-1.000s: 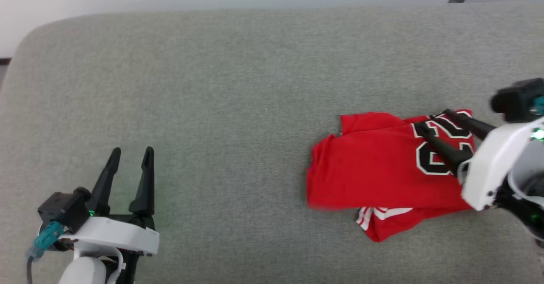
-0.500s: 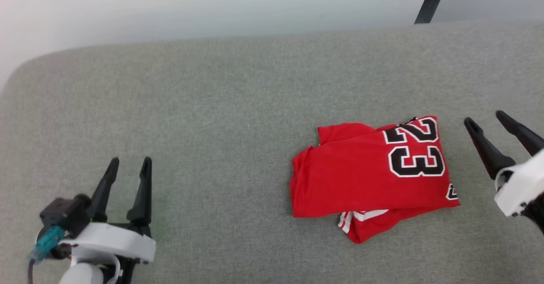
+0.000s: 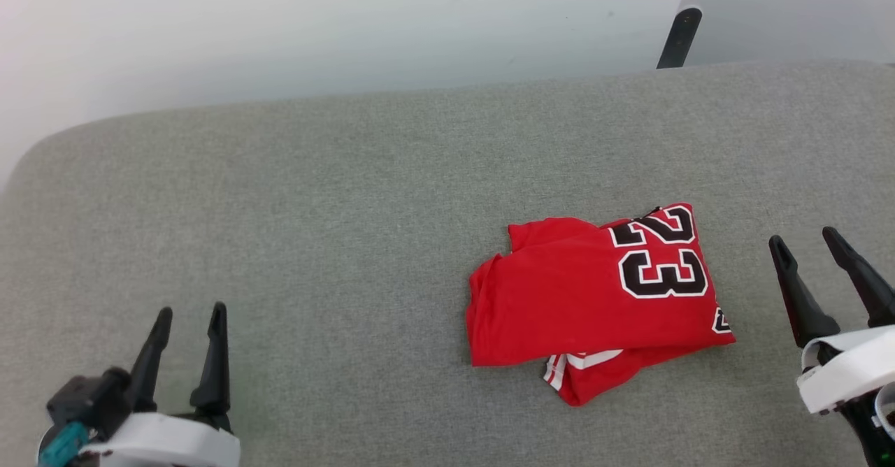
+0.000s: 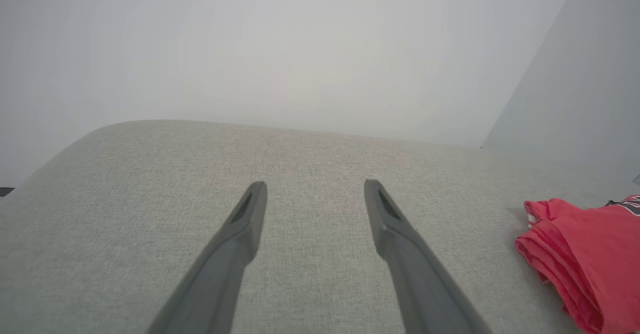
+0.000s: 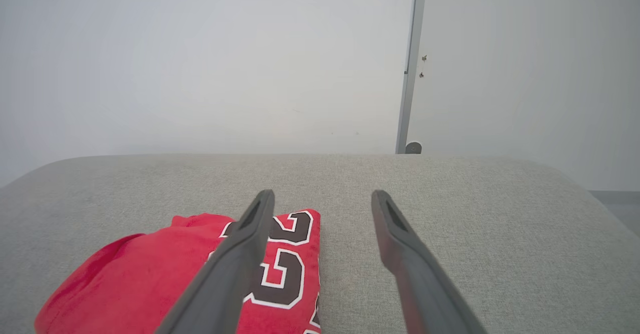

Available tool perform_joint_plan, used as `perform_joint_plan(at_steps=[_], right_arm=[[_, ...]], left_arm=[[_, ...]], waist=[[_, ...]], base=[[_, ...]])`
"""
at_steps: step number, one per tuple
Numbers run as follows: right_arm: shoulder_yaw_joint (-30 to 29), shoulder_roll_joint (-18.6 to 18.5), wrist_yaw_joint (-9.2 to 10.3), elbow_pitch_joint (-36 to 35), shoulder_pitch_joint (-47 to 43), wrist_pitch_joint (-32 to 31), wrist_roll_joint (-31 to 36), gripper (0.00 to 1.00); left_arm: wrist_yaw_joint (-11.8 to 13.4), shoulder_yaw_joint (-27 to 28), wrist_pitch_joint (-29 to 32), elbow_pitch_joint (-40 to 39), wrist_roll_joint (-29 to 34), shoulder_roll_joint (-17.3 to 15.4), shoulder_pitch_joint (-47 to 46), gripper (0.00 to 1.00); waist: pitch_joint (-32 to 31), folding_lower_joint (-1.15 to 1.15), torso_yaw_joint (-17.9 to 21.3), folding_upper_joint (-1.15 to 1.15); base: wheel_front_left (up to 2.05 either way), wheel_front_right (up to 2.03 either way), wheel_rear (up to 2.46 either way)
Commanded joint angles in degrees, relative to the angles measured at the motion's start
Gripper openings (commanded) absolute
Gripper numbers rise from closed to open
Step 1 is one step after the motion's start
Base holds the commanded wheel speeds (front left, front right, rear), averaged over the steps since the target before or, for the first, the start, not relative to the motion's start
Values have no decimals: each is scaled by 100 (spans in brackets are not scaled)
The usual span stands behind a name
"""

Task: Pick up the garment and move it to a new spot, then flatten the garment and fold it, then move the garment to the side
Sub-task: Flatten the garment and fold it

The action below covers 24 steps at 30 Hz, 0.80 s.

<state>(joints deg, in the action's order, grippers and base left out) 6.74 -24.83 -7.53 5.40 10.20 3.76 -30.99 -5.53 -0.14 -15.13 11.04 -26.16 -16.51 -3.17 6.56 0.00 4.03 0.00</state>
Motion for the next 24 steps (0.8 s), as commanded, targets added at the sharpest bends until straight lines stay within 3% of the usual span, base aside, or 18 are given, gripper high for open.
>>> perform_joint_plan(at_steps=[1, 8, 24], right_arm=[[-23, 47, 10, -32, -56, 74, 96, 100], [-180, 315, 10, -73, -36, 347, 344, 100], [-341, 295, 10, -55, -336, 277, 460, 100]], left_arm=[[52, 46, 3, -77, 61, 23, 119, 100], [194, 111, 4, -433, 335, 68, 473, 100], [337, 53, 4, -809, 593, 199, 800, 100]], waist=[[-16, 0, -21, 0], [-86, 0, -120, 0], [-223, 0, -356, 0]], base=[[0, 0, 0], [0, 0, 0], [0, 0, 0]])
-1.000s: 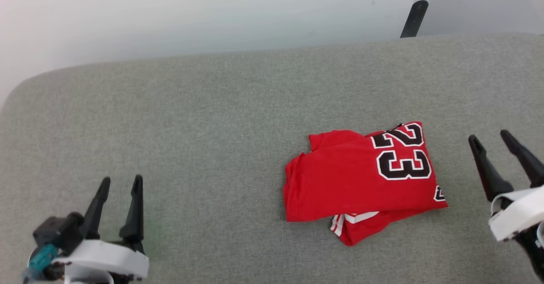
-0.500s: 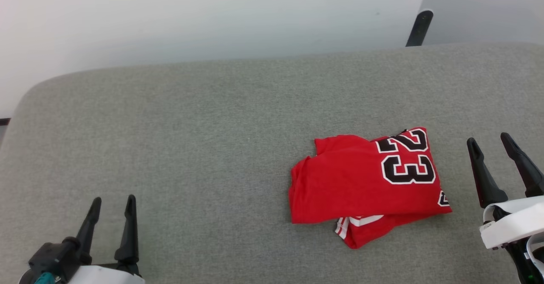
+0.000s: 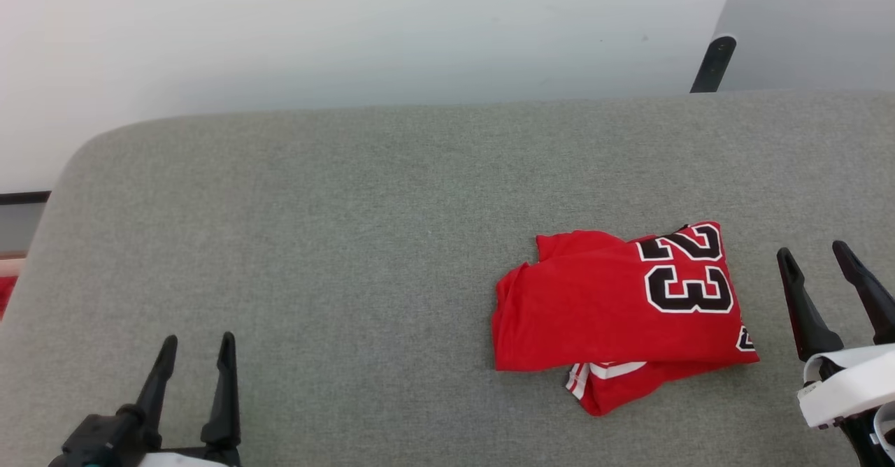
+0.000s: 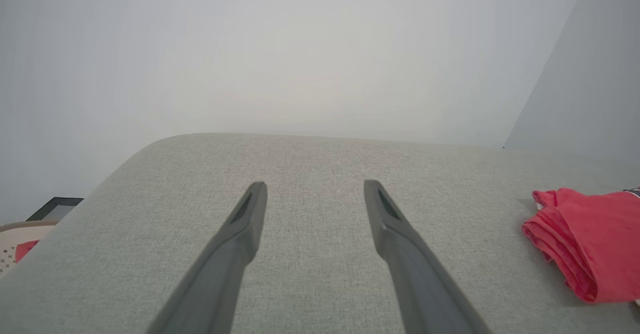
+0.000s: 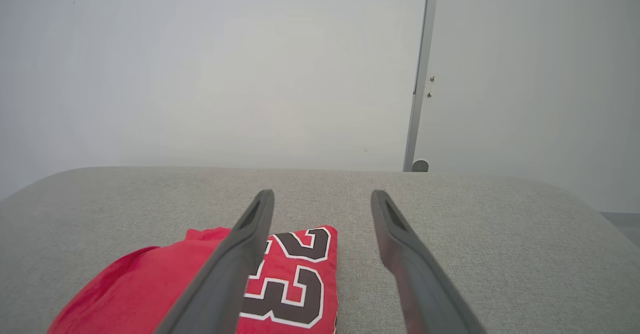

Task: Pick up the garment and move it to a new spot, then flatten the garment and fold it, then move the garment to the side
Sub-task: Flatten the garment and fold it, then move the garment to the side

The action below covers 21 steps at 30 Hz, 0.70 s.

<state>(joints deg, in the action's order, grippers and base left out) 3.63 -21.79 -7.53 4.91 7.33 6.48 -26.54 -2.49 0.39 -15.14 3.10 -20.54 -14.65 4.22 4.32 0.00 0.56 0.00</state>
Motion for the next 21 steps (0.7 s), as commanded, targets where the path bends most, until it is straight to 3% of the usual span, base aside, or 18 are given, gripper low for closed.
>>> perform_joint_plan(at_steps=[1, 21], right_arm=[[-42, -13, 10, 1, -70, 12, 13, 100], [-60, 58, 10, 62, 14, -69, 78, 100]], left_arm=[[35, 3, 5, -19, 37, 23, 69, 100], [-35, -6, 4, -52, 57, 16, -41, 100]], waist=[[4, 0, -12, 0], [145, 0, -33, 0]], base=[[0, 0, 0], [0, 0, 0]])
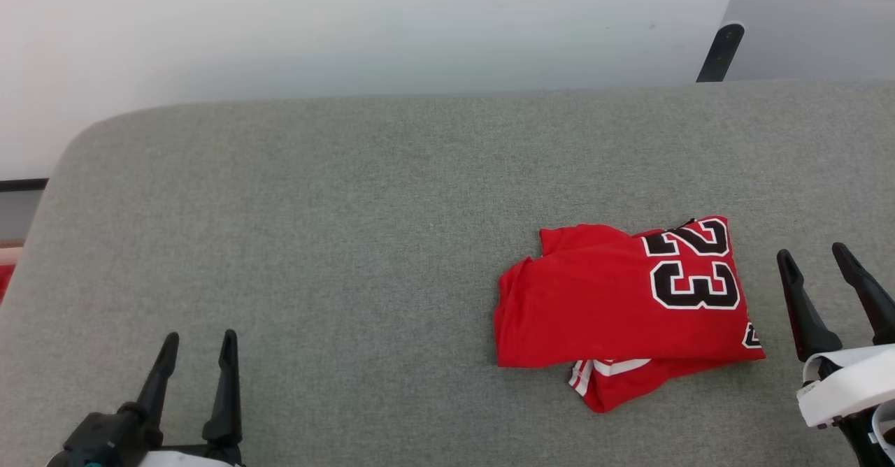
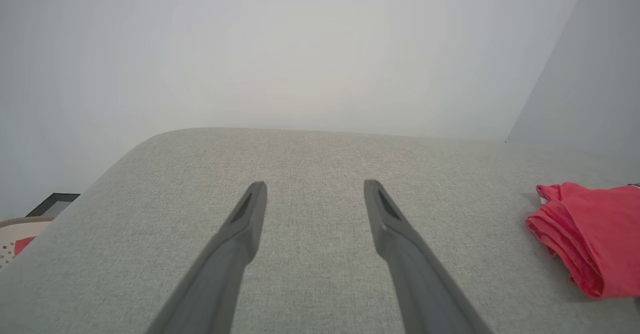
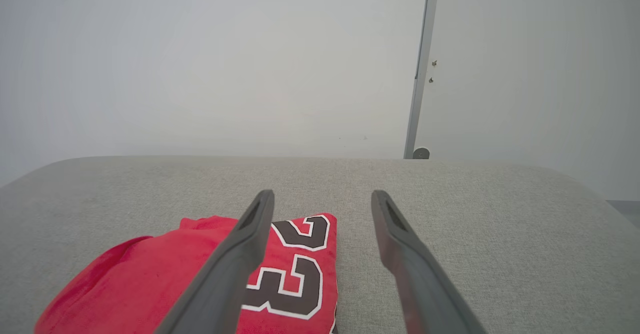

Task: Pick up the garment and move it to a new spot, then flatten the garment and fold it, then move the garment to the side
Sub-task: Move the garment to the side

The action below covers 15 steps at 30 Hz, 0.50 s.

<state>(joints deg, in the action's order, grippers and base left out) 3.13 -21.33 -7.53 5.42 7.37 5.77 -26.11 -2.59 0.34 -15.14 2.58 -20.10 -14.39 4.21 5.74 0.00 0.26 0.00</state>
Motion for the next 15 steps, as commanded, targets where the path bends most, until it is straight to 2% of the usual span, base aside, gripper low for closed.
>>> perform_joint_plan(at_steps=[1, 10, 13, 15], right_arm=[[15, 5, 10, 15, 24, -9, 50, 100], [146, -52, 10, 37, 225, -103, 84, 100], [365, -241, 10, -56, 474, -416, 45, 100], [559, -476, 10, -82, 673, -873, 51, 100]], left_arm=[[-23, 1, 4, -1, 10, -12, -44, 100], [3, -13, 4, -15, 1, -23, -88, 100], [23, -10, 5, -51, -13, -16, -120, 100], [29, -2, 5, -78, -23, -15, -167, 100]], waist=[[12, 0, -3, 0], [59, 0, -9, 0], [118, 0, 15, 0], [194, 0, 30, 0]], base=[[0, 0, 0], [0, 0, 0], [0, 0, 0], [0, 0, 0]])
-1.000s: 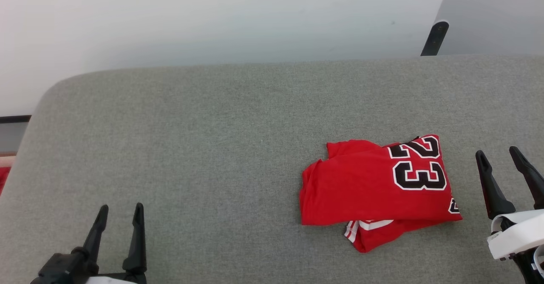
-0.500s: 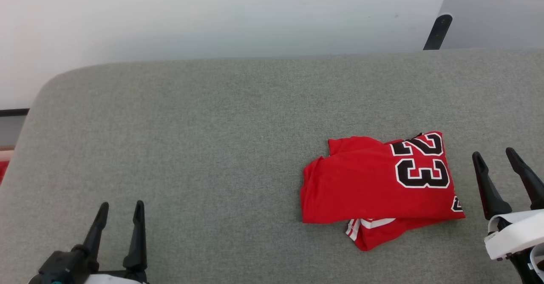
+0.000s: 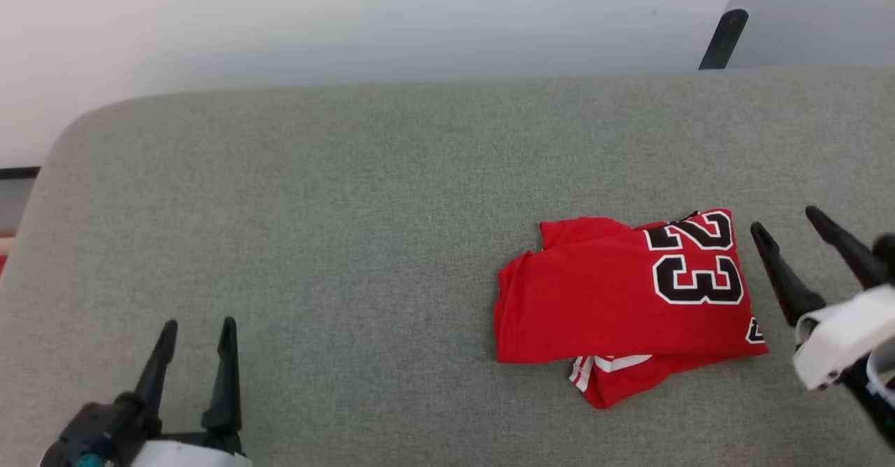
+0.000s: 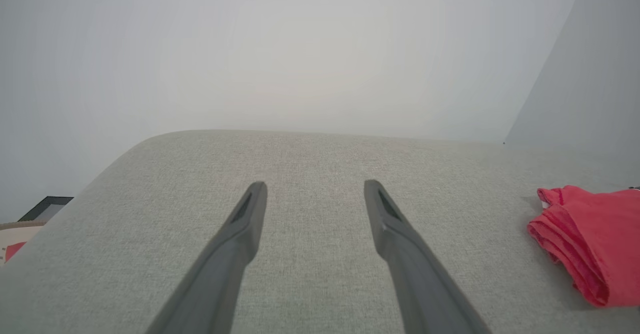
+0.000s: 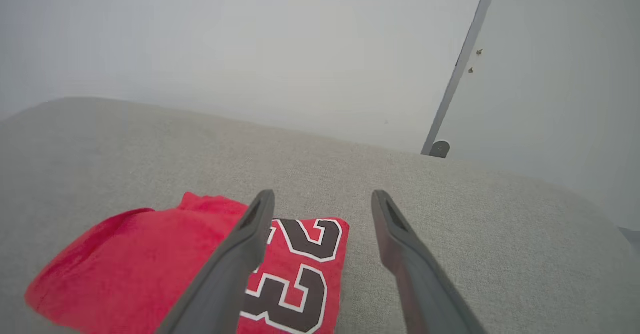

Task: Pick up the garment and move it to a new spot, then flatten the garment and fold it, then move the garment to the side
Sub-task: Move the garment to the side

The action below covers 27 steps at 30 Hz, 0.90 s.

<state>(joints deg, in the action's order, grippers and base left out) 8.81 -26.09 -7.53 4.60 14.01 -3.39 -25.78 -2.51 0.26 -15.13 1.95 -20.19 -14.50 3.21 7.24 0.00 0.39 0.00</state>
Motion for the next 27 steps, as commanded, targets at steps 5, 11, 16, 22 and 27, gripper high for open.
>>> perform_joint_plan(at_steps=[5, 11, 16, 22, 27], right_arm=[[383, -552, 10, -41, 595, -1567, -155, 100], [342, -804, 10, -12, 962, -3889, -819, 100], [191, -702, 10, -12, 1137, -4843, -1010, 100], [229, -593, 10, 91, 1242, -5322, -751, 100], [296, -463, 10, 291, 1160, -5421, -533, 100]], left_arm=[[-51, -32, 3, -20, -34, 24, -252, 100], [-150, -70, 4, 61, -31, 110, -528, 100], [-249, -70, 4, 113, 19, 171, -778, 100], [-356, -70, 3, 160, 94, 233, -1088, 100], [-413, -100, 3, 229, 152, 307, -1264, 100]], waist=[[317, 0, -19, 0], [725, 0, -132, 0], [1064, 0, -256, 0], [1375, 0, -406, 0], [1531, 0, -481, 0]], base=[[0, 0, 0], [0, 0, 0], [0, 0, 0], [0, 0, 0], [0, 0, 0]])
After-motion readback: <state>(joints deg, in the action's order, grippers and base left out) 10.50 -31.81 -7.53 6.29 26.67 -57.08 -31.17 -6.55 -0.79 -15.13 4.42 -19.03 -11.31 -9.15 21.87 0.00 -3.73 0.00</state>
